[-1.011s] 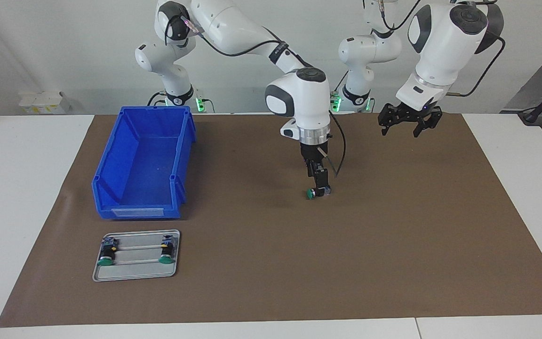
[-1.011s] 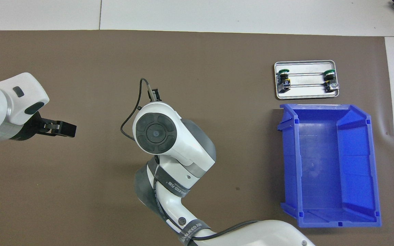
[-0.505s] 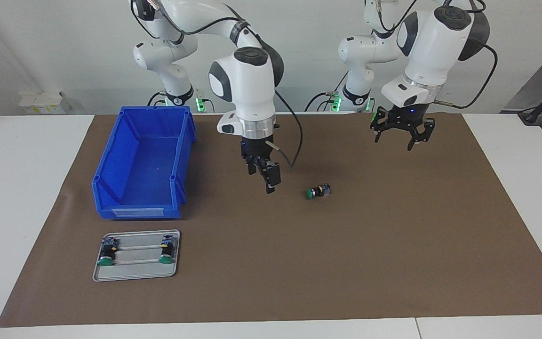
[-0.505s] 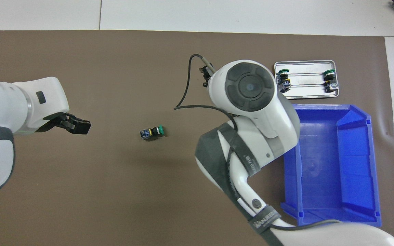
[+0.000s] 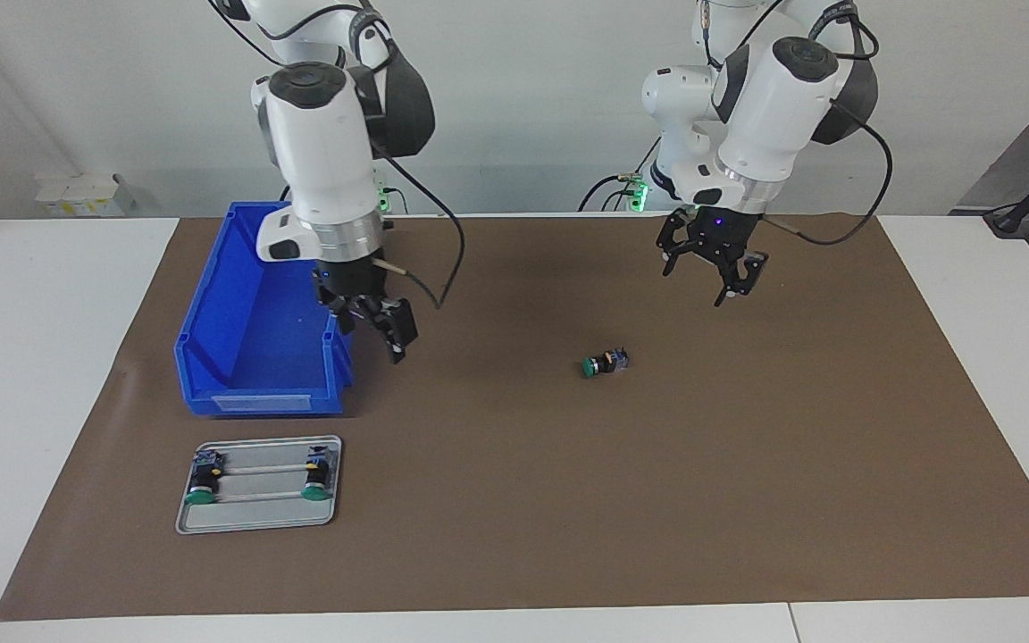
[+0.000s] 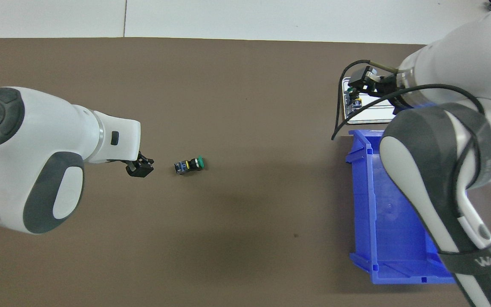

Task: Place and press button with both arms

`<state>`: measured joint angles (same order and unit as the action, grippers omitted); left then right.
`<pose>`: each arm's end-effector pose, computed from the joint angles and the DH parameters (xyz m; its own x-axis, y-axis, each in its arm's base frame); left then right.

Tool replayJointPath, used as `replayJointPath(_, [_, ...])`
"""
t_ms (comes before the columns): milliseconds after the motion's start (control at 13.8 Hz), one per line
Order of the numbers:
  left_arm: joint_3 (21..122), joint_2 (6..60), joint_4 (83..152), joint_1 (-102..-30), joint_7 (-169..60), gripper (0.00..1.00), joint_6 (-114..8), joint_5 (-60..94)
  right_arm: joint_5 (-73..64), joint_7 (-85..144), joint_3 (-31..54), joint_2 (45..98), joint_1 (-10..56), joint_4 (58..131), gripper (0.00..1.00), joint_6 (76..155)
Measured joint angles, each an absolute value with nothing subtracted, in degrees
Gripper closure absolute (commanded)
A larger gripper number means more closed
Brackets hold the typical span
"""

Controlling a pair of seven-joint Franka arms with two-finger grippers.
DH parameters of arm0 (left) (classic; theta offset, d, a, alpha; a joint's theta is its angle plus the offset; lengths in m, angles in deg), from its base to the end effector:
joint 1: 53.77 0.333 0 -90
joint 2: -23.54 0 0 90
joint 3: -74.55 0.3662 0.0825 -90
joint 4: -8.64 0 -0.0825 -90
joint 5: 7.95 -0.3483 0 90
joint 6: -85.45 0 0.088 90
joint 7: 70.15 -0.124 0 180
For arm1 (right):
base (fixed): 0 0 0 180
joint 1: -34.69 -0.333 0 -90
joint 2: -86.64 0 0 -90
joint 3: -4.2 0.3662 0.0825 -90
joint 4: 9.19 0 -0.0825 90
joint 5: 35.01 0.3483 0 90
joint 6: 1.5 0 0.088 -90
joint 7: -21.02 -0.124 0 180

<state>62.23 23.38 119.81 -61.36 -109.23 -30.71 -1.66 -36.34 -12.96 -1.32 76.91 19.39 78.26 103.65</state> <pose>0.5004 -0.1898 0.5363 0.5489 -0.8254 0.1318 -0.8342 -0.5509 0.0239 0.5939 0.1055 0.6082 0.9050 -0.4025 0.1374 -0.4002 -0.9153 -0.0452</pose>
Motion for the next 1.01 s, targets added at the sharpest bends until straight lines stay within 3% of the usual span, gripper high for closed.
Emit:
replayJointPath(505, [62.20, 29.78, 118.26, -67.68, -116.92, 0.12, -34.29, -2.11, -36.35, 12.82, -1.52, 82.84, 32.67, 77.31, 0.00, 92.31])
replayJointPath(794, [62.21, 35.07, 116.89, -68.67, -120.79, 0.16, -36.22, -5.21, -36.36, 15.30, -1.44, 85.46, 33.54, 75.34, 0.00, 88.22])
replayJointPath(1011, [62.21, 39.70, 115.10, -70.14, -121.24, 0.16, -37.86, -7.48, -36.36, 14.20, -1.06, 87.00, 33.24, 78.00, 0.00, 87.49])
